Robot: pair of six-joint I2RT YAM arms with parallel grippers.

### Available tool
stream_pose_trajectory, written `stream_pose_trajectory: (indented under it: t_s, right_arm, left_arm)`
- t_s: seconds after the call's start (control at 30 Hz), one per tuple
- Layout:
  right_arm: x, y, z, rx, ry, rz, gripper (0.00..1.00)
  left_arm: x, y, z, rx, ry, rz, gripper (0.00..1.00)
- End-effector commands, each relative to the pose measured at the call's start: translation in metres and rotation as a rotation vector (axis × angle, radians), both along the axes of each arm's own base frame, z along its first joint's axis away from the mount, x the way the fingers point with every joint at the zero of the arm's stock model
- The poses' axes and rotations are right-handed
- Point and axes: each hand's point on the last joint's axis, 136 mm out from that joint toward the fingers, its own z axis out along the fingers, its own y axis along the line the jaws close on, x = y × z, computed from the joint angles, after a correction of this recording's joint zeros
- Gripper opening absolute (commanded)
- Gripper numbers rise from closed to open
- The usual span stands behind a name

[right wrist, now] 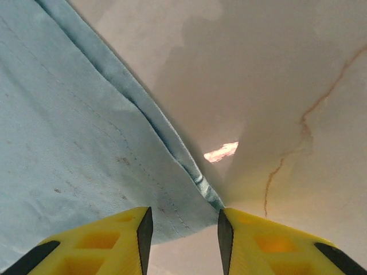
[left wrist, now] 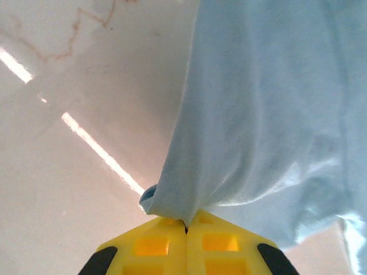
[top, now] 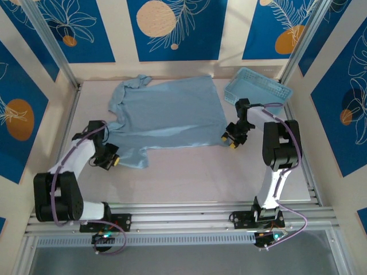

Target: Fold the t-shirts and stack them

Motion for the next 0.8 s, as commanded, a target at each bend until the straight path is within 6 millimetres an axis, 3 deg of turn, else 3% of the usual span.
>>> stream_pose_trajectory:
  t_s: [0.0, 0.13, 0.3, 0.53, 0.6, 0.67, 0.77]
  right_arm:
    - [-0.007, -0.002, 0.003, -0.039, 0.013, -0.02, 0.36]
    - [0.0, 0.002, 0.006, -0.051, -0.002, 0.0, 0.35]
    - [0.006, 0.006, 0.009, -0.065, -0.014, 0.015, 0.35]
    - [0.004, 0.007, 0.014, -0.072, -0.019, 0.022, 0.34]
    - [0.002, 0.007, 0.015, -0.075, -0.019, 0.027, 0.34]
    - [0.0, 0.006, 0.016, -0.083, -0.021, 0.029, 0.34]
    - [-0.004, 0.004, 0.022, -0.091, -0.035, 0.035, 0.34]
  left_arm:
    - [-0.021, -0.001, 0.015, -0.001, 0.075, 0.065, 0.0]
    - [-0.018, -0.006, 0.026, -0.036, 0.129, 0.109, 0.0]
    - [0.02, -0.002, 0.031, -0.017, 0.136, 0.109, 0.0]
    - [0.075, -0.003, -0.011, -0.018, 0.235, 0.026, 0.05]
    - [0.101, -0.005, -0.023, -0.029, 0.217, -0.034, 0.16]
    - [0.119, -0.005, -0.024, -0.022, 0.189, -0.098, 0.27]
    - [0.121, 0.003, -0.001, 0.093, 0.115, -0.168, 0.56]
